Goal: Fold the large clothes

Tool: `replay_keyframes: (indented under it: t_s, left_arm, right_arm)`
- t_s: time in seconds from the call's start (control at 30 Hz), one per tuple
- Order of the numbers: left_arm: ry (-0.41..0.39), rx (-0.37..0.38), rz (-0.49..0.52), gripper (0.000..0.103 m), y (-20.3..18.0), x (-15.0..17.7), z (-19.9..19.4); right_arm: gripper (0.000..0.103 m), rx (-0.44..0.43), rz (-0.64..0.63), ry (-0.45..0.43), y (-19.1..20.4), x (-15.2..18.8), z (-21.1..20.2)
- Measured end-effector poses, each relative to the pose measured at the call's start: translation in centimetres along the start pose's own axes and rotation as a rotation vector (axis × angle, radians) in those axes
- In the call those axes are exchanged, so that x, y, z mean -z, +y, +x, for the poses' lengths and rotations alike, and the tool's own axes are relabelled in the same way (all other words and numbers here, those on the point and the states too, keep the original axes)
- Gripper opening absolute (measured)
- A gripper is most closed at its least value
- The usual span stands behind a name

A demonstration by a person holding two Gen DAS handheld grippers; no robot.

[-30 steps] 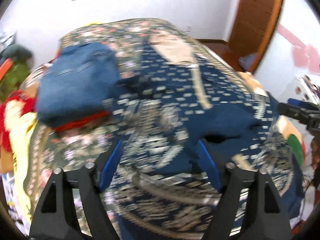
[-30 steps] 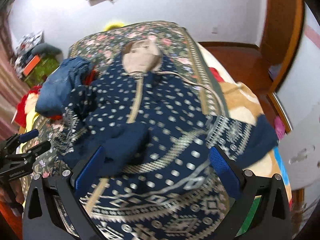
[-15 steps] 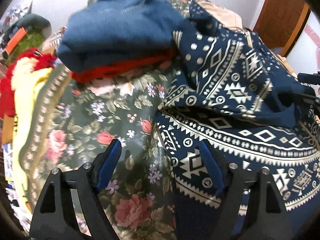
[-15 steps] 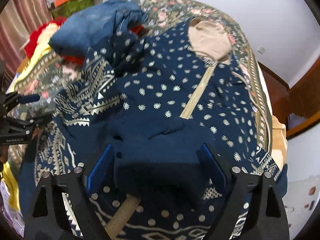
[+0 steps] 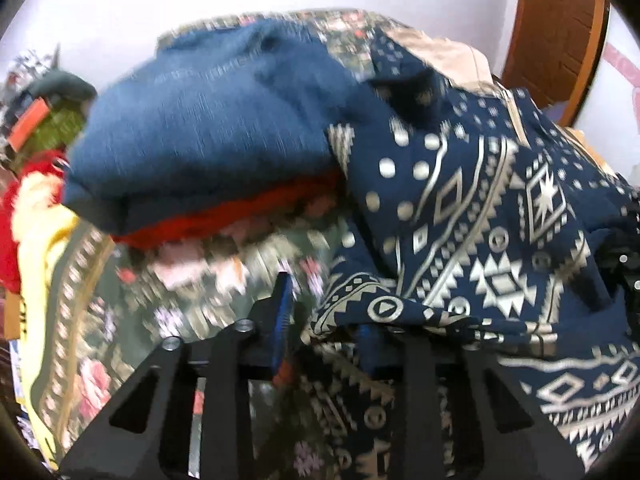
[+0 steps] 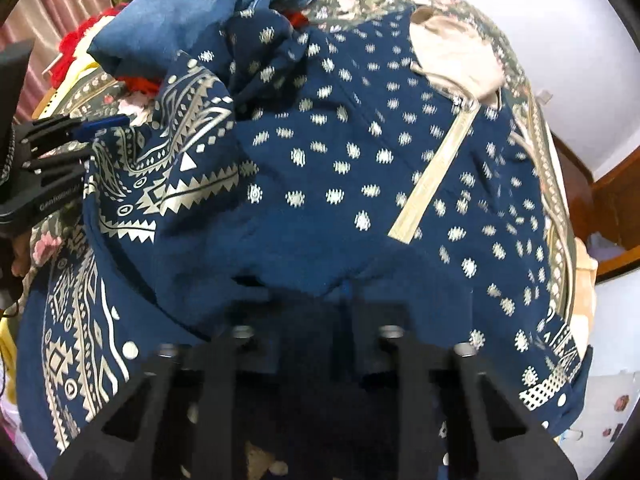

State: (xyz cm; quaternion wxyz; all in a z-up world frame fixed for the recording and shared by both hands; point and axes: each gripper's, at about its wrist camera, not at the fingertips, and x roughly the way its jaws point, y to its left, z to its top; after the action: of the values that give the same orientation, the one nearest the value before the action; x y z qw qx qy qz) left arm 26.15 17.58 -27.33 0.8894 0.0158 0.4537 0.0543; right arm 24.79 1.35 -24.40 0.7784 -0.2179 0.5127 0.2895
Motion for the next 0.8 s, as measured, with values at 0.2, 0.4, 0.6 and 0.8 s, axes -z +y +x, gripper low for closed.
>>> replay_keyframes:
  t_s: [0.2, 0.4, 0.6, 0.8]
  left_arm:
    - [-0.101, -0.015, -0.082, 0.009, 1.1, -1.1, -3.5]
    - [-0.234, -0.031, -0.106, 0.009, 1.1, -1.1, -9.7]
    - [-0.181, -0.092, -0.162, 0.009, 1.4, 1.2, -10.3]
    - [-0.033, -0.14, -0.243, 0.01, 2.4, 4.0, -6.3]
  right_arm:
    - [0.012, -0.003, 0.07, -0.173, -1.5, -1.1, -4.0]
    - [0.012, 0.024, 0.23, -0.431, -6.6, -2.4, -12.1]
    - [0.012, 0.039, 0.379, -0.602, -11.3, -0.7, -17.4]
    - [0.009, 0.028, 0.492, -0.583, -14.4, 3.1, -16.9]
